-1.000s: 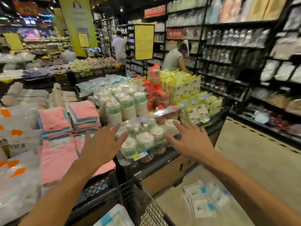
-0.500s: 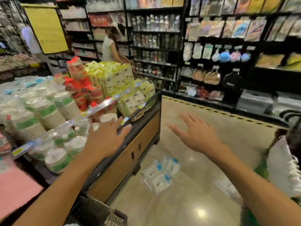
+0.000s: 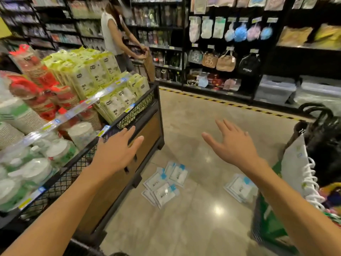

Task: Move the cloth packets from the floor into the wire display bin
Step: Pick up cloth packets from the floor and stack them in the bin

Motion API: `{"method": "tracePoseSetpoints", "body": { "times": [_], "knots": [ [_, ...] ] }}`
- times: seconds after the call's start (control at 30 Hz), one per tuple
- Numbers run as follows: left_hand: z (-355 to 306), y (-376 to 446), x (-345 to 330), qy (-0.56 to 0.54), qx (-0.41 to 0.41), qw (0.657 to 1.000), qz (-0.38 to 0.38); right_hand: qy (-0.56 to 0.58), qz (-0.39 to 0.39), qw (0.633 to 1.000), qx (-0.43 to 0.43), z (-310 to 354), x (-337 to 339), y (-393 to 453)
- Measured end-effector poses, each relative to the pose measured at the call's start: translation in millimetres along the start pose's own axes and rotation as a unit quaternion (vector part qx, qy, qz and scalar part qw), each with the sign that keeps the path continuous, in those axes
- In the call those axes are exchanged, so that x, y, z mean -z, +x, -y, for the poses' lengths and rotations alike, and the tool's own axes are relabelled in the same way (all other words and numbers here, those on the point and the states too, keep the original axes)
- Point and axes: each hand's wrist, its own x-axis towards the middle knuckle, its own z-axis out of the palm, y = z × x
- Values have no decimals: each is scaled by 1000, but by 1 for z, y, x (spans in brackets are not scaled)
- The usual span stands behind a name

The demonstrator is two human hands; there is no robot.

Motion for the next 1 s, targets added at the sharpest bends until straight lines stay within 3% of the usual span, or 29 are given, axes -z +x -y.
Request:
{"method": "tracePoseSetpoints", "body": {
  "times": [0.3,0.73,1.0],
  "knots": [
    [-8,97,-39,13,-16,999,39,-10,12,999,-50,-45,-21,60],
    [-10,266,-83,4,-70,994,79,-41,1,988,-152,-58,-36,176],
    [-76,350,-113,43,-125,988,83,-52,-17,970,-236,-129,-38,205]
  ]
}}
